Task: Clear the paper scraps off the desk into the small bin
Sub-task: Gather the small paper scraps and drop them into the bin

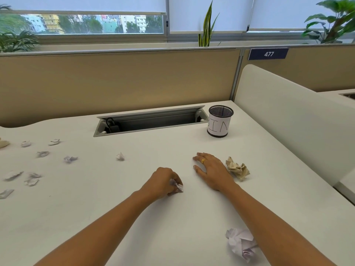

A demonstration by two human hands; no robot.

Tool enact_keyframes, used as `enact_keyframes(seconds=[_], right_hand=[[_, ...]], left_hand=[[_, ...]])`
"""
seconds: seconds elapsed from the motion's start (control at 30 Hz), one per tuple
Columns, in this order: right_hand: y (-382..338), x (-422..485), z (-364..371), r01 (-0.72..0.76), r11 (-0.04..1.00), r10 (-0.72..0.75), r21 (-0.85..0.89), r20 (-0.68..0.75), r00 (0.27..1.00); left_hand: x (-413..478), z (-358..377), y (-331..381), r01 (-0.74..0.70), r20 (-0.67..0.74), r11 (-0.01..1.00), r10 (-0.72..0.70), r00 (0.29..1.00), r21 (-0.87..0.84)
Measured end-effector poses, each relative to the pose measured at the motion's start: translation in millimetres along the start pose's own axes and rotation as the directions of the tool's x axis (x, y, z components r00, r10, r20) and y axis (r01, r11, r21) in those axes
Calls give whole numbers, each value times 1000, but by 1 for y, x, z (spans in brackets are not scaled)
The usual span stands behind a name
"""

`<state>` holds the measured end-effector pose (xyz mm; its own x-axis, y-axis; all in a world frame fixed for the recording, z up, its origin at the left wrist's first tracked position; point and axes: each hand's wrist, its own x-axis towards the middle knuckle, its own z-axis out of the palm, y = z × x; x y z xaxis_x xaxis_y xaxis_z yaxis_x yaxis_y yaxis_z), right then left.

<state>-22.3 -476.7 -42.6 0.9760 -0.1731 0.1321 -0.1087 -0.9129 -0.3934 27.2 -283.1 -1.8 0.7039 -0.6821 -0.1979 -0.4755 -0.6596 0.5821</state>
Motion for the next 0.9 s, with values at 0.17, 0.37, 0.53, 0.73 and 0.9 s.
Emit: enact_keyframes(seconds=[0.17, 0.37, 0.53, 0.73, 0.9], right_hand=[[-1, 0, 2, -1, 1000, 1, 7, -10, 1000], [1, 2, 2, 20, 1000, -20, 5, -28, 999], [4, 0, 7, 20, 1000, -21, -5, -37, 999], [8, 1, 11, 30, 999, -31, -15, -49, 998], [9, 0, 13, 34, 999, -35, -19, -64, 997]], left_hand=[[30, -18, 15, 20, -69, 998, -24, 997, -59], [96, -59, 72, -45, -179, 998, 36, 983, -43], [147, -79, 127, -196, -243, 957, 246, 938, 212], [199, -81, 163, -195, -244, 907, 298, 923, 373], [220, -80, 165, -173, -216, 902, 274, 937, 395]])
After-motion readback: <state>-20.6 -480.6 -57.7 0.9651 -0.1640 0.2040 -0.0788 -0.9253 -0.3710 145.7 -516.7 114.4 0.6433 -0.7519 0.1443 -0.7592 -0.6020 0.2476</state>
